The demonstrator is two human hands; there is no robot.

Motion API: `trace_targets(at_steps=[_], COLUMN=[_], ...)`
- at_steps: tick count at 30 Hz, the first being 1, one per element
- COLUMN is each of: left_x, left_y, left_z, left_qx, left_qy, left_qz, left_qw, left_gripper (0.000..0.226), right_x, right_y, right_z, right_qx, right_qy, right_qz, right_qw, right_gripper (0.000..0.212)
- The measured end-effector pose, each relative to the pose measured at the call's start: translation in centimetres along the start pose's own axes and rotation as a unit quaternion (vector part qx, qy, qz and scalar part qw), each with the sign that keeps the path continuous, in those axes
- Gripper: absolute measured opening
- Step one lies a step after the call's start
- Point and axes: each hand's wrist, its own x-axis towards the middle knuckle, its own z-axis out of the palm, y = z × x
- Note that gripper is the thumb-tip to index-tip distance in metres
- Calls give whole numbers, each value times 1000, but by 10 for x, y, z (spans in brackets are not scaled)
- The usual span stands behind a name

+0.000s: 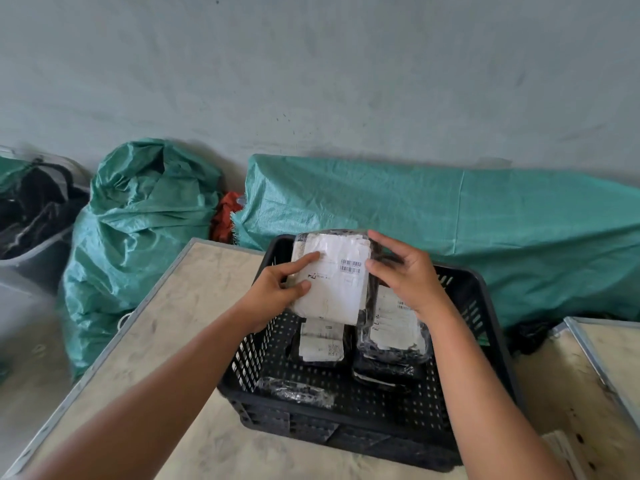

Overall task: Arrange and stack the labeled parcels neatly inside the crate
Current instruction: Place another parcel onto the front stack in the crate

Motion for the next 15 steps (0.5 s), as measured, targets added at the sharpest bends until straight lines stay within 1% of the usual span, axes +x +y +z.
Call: trace_targets(at_steps=[2, 4, 7, 9, 12, 14, 15], left_x=[6, 11, 23, 32, 44, 49, 52], left_y=[-15, -29, -48, -59, -80, -91, -97], left_z=[-3, -6, -3, -1, -1, -1, 1], left_qx=[-21, -8, 123, 196, 278, 314, 320], left_qy=[28, 44, 81, 103, 106, 111, 110], left_qz=[-30, -57, -102, -146, -194, -221, -228], left_qw=[999, 997, 984, 964, 935, 917, 913], left_gripper=[54, 56, 55, 55, 58, 60, 61], right_x=[-4, -5, 2, 9, 17, 20, 21], right_y=[18, 37, 66, 82, 104, 116, 120], right_z=[6, 15, 37, 52, 71, 80, 84], right_qx=[-38, -100, -148, -154, -168, -188, -195], right_qy=[-23, -46, -50, -36, -28, -25, -22], right_qz=[37, 70, 139, 177, 210, 235, 249], right_qw=[998, 991, 978, 971, 963, 953, 949], right_gripper=[69, 83, 99, 99, 94, 92, 92])
